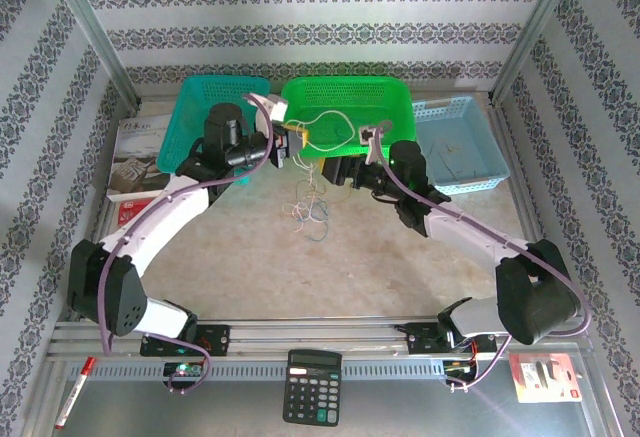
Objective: Untangle the cables
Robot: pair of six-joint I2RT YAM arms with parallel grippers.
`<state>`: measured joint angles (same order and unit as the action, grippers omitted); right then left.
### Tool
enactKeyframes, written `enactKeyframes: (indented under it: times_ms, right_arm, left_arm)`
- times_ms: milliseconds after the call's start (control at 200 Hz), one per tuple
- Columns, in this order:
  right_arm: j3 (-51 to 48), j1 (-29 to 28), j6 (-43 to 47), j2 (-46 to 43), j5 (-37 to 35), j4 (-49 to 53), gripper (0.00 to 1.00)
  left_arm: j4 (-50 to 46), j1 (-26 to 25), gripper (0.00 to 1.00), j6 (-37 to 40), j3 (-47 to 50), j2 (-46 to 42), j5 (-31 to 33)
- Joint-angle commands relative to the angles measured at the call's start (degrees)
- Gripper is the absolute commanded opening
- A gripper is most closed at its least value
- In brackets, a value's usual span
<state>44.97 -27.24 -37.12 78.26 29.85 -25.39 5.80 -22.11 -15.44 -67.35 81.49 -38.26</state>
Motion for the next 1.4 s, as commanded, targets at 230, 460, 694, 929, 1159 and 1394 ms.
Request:
enactKeyframes:
  times_ms: [230, 460, 694, 929, 1159, 1394]
  right_arm:
    - [-1.3, -4.8, 4.7, 8.0, -3.6, -7.8, 0.83]
    - [-0.8, -7.2, 2.6, 17.0, -7.4, -14.7, 0.62]
    - [-5.2, -5.7, -1.7, 19.3, -12.1, -17.0, 0.00]
    - [-11.9, -3.5, -5.2, 18.7, -15.5, -19.2, 0.00]
    - [-14.0, -3.5, -6.1, 19.0, -15.4, -20.5, 0.00]
    - [-14.2, -3.7, -5.5, 19.7, -12.0, -22.3, 0.00]
  left_arm:
    - [-3.1, -0.5, 0.00, -9.2, -9.5, -1.6, -4.7]
    - [-1.3, -1.0, 0.00, -12.7, -10.9, -1.7, -4.2]
    - [-4.8, -0.7, 0.00, -12.4, -15.4, -2.4, 0.2]
    - [-12.6, 3.0, 0.00, -7.9, -23.6, -2.3, 9.0]
    - [-14.2, 11.8, 0.00, -7.8, -27.0, -0.3, 13.3]
    - [-18.8, 19.0, 0.00, -5.4, -26.1, 5.5, 17.8]
